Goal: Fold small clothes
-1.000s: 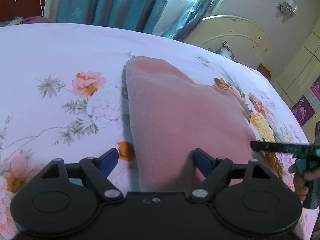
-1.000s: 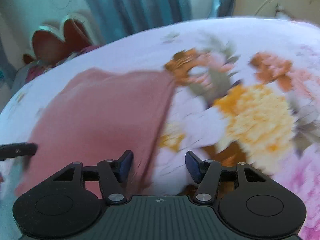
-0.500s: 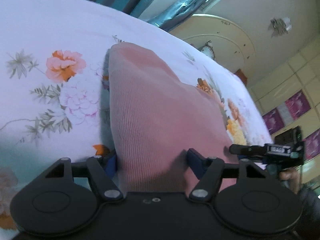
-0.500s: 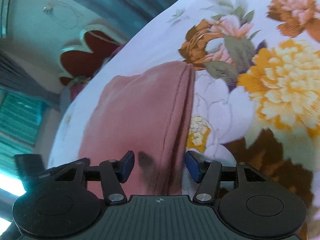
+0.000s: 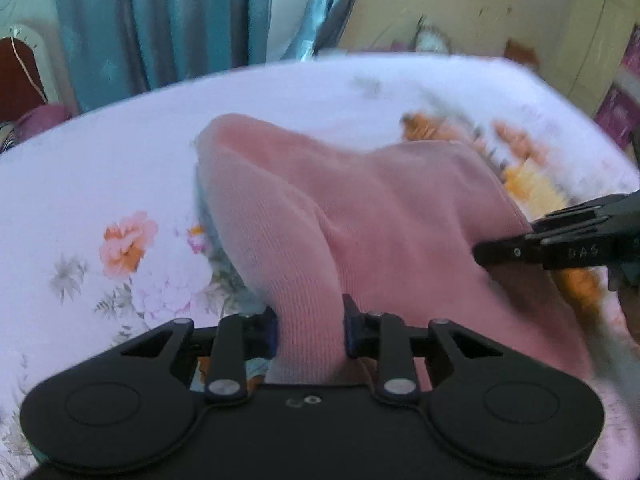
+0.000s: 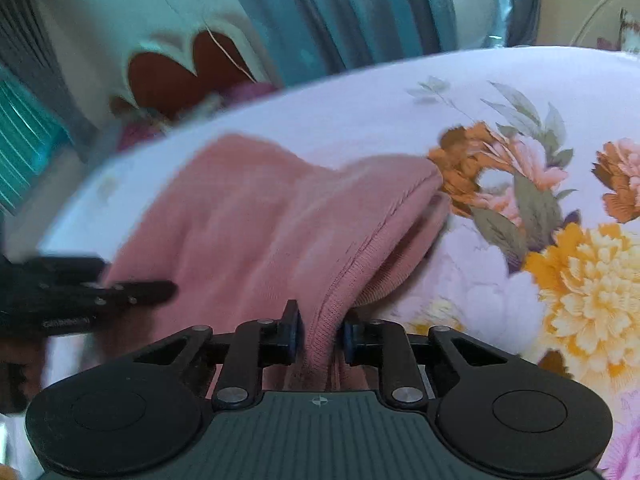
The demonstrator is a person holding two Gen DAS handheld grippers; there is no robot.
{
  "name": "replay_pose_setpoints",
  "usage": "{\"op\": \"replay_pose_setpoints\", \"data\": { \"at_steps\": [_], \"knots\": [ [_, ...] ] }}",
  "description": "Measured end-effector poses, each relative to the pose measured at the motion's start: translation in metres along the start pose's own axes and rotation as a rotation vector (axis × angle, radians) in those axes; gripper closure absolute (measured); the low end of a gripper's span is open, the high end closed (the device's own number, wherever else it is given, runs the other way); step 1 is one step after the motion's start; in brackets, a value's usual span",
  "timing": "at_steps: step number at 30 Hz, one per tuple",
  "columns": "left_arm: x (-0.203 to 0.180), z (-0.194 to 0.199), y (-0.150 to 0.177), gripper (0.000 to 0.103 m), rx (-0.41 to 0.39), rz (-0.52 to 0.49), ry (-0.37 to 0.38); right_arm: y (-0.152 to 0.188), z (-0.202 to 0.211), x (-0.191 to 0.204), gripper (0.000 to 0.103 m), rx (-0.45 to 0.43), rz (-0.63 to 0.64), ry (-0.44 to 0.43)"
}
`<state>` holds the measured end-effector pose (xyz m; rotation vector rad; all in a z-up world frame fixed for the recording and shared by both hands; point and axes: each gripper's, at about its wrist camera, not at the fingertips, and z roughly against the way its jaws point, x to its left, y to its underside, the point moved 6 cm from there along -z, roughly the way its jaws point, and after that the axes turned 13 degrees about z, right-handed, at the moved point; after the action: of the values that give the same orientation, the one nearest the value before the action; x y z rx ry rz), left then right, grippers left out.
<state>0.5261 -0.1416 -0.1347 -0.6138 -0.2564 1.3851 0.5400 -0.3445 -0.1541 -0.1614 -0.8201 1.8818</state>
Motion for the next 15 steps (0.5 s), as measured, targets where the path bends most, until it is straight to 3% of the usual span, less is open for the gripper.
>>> {"op": "replay_pose_setpoints", "data": {
  "at_steps": [3,10,15],
  "knots": [
    [0.004,0.003,-0.002,0.076,-0.005,0.036,0.002,0.001,-0.006,-0.006,0.083,-0.011,-0.058,-0.028],
    [-0.001,0.029,-0.003,0.076,-0.048,-0.006,0.009,-0.008,0.013,0.008,0.083,-0.052,-0.034,0.013],
    [0.004,0.054,0.001,0.076,-0.085,-0.053,0.029,-0.026,0.030,0.039,0.083,-0.078,0.014,0.048]
  ]
}}
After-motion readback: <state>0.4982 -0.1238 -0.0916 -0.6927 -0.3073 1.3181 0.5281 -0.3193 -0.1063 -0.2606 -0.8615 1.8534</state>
